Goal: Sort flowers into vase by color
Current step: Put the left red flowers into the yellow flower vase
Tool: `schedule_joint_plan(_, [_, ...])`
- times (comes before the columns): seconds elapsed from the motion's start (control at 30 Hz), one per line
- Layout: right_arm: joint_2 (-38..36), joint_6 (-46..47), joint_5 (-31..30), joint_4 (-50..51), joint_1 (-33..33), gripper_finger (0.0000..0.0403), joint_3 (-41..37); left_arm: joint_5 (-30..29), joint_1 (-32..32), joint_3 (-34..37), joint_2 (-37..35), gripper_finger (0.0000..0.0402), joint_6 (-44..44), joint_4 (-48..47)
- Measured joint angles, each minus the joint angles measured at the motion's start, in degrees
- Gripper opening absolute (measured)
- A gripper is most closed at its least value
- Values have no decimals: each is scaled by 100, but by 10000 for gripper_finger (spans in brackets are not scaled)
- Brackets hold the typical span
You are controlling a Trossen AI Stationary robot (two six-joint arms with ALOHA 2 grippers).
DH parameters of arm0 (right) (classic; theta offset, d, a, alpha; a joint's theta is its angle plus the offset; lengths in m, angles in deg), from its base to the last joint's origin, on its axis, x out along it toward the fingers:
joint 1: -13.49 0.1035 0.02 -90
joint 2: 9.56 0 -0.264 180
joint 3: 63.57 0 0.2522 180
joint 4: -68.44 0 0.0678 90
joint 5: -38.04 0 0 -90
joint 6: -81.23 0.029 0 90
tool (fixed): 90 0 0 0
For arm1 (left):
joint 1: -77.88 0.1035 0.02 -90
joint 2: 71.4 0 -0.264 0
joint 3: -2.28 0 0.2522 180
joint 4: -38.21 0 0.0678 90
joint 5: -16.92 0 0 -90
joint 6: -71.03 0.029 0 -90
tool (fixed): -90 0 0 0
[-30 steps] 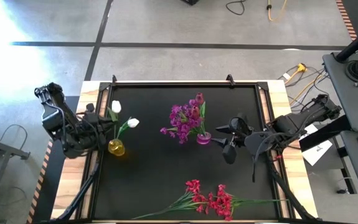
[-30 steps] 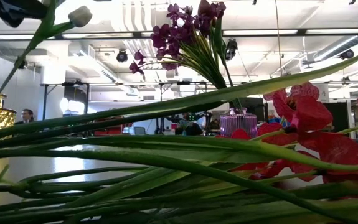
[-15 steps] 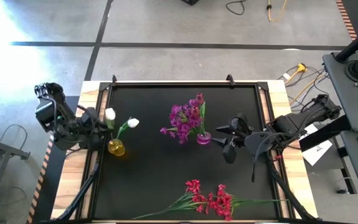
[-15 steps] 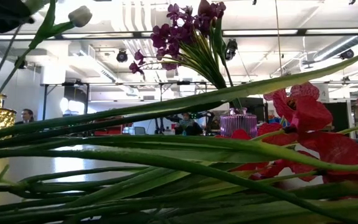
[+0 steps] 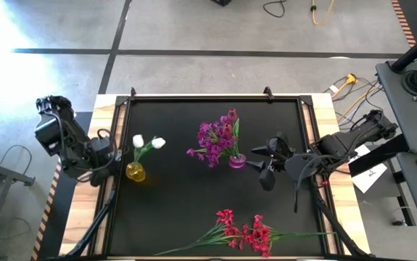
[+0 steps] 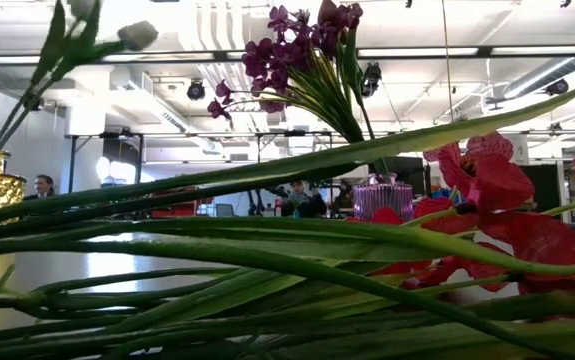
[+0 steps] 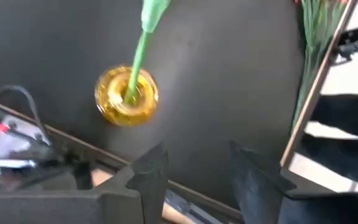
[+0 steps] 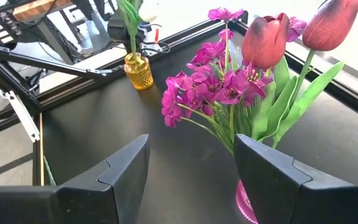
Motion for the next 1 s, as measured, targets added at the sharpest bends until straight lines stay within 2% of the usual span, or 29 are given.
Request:
schedule_joint_plan(0.2, [79, -1, 204, -1, 2, 224, 0, 208, 0, -591, 523, 154, -43, 102])
schedule_joint_plan(0.37, [230, 0, 433, 8, 60, 224, -4, 166, -2, -981, 1230, 154, 563, 968])
schedule_joint_plan(0.57, [361, -1, 402, 46, 284, 224, -7, -547, -2, -1150, 2313, 154, 1322, 2388])
schedule_joint_plan(0.77, [317, -150, 281, 314, 568, 224, -7, -1224, 29, -1407, 3681, 152, 1632, 3702])
schedule_joint_plan(1.0, [177, 32, 282, 1227, 1041, 224, 209, -1258, 391, -2659, 5493, 133, 1476, 3742])
